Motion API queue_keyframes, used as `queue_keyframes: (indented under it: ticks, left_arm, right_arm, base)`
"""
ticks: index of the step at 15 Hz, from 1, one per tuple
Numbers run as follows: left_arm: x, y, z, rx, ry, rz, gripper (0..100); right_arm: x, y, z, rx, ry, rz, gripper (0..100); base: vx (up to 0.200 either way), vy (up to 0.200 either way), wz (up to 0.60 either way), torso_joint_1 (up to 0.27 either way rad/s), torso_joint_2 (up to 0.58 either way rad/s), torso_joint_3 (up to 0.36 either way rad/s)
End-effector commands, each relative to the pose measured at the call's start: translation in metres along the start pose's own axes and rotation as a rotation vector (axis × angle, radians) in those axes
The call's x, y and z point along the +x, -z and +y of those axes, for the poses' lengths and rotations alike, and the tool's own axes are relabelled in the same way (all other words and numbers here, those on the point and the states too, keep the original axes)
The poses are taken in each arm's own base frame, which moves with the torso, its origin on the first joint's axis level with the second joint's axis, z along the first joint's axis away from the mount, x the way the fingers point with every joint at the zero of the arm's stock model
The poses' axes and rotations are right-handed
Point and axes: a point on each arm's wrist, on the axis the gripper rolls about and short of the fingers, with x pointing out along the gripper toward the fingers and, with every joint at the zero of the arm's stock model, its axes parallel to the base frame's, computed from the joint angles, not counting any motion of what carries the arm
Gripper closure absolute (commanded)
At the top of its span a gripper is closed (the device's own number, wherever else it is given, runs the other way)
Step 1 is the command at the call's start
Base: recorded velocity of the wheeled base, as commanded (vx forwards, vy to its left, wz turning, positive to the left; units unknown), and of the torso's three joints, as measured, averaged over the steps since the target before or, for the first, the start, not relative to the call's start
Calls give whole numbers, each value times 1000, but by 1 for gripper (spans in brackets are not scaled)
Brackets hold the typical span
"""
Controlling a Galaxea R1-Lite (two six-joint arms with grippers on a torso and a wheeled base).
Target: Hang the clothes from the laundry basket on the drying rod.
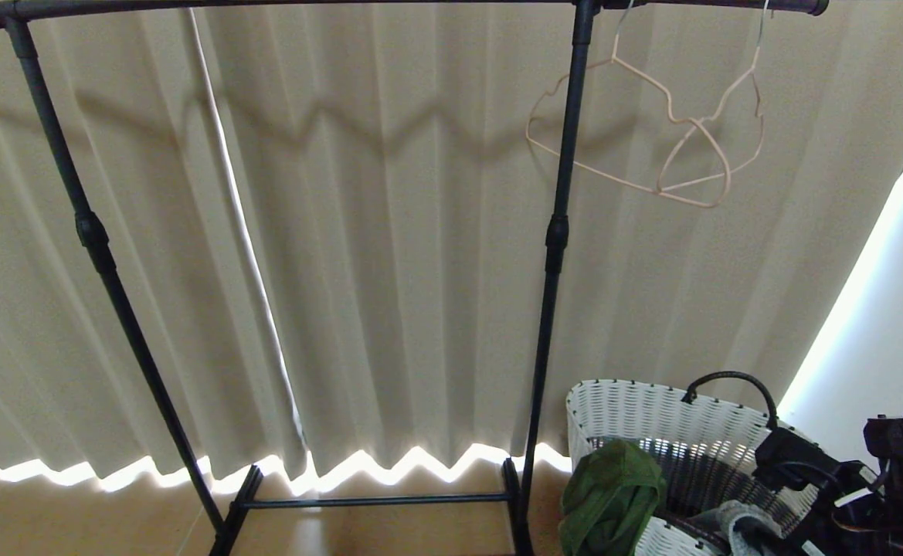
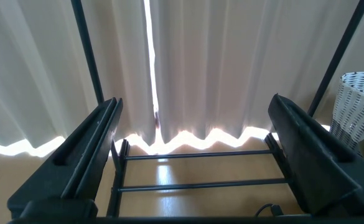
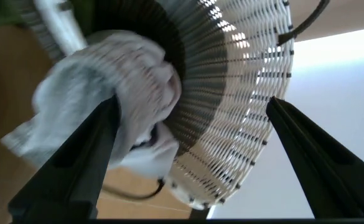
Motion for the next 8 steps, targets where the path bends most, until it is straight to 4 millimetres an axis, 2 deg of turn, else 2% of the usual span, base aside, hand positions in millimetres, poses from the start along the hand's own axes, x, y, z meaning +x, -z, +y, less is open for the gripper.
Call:
queue_keyframes:
  ticks: [1,4,8]
  left_arm:
    - [0,0,0,0,0,0,0]
    - [0,0,0,0,0,0,0]
    - [0,0,0,0,-2,0,0]
  right_arm:
    - [29,2,6,-13,-24,81,0]
    - [40,-4,5,-12,3,45,0]
    - [41,-10,4,-14,15,18,0]
  base:
    - [0,0,0,0,0,0]
    - [0,0,0,0,0,0]
    - [0,0,0,0,0,0]
